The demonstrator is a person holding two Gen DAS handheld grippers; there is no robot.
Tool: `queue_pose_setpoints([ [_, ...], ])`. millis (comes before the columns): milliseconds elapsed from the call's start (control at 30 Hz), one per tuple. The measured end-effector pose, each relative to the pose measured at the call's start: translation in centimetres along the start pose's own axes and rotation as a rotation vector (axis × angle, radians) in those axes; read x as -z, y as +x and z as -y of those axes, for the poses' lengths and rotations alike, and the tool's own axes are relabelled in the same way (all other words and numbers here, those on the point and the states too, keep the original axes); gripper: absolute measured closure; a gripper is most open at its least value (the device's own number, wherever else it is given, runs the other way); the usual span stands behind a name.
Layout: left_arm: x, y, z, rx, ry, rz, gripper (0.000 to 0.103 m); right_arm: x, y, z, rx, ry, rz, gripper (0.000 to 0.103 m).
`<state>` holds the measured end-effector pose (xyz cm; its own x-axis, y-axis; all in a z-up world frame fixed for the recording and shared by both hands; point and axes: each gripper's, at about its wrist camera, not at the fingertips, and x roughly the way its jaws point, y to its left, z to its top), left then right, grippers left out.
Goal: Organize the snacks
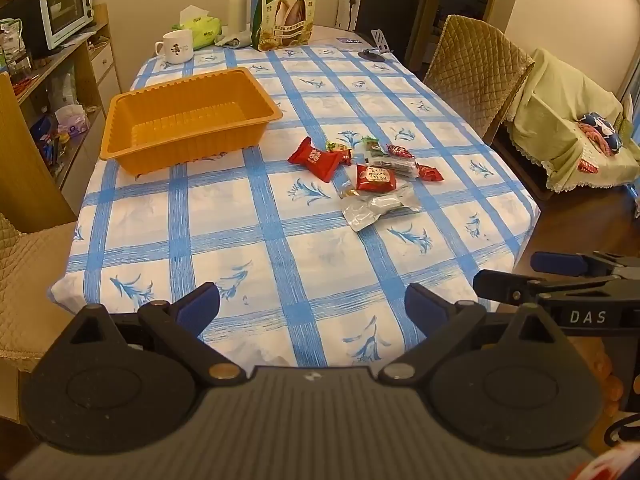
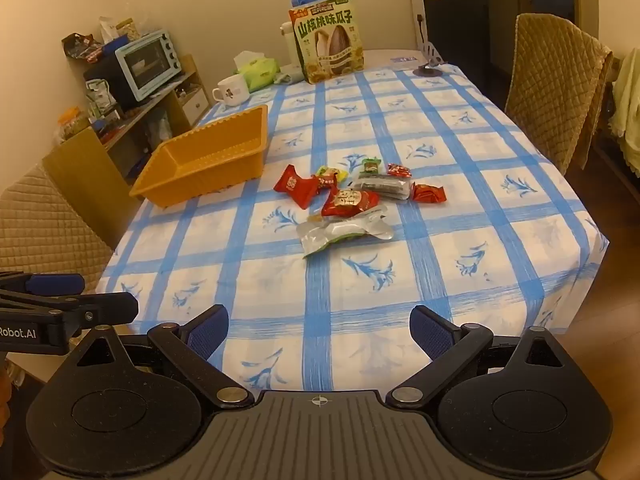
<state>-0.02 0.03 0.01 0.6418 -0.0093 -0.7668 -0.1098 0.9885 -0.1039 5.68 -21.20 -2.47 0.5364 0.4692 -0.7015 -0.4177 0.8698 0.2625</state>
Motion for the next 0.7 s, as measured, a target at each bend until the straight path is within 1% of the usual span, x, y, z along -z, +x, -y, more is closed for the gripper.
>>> queue_pose_setpoints([
  [700, -0.02, 0.06, 0.04, -0.002, 0.004, -0.007, 0.004, -0.14, 0.03, 0.22, -0.004, 0.004, -0.001, 0.006],
])
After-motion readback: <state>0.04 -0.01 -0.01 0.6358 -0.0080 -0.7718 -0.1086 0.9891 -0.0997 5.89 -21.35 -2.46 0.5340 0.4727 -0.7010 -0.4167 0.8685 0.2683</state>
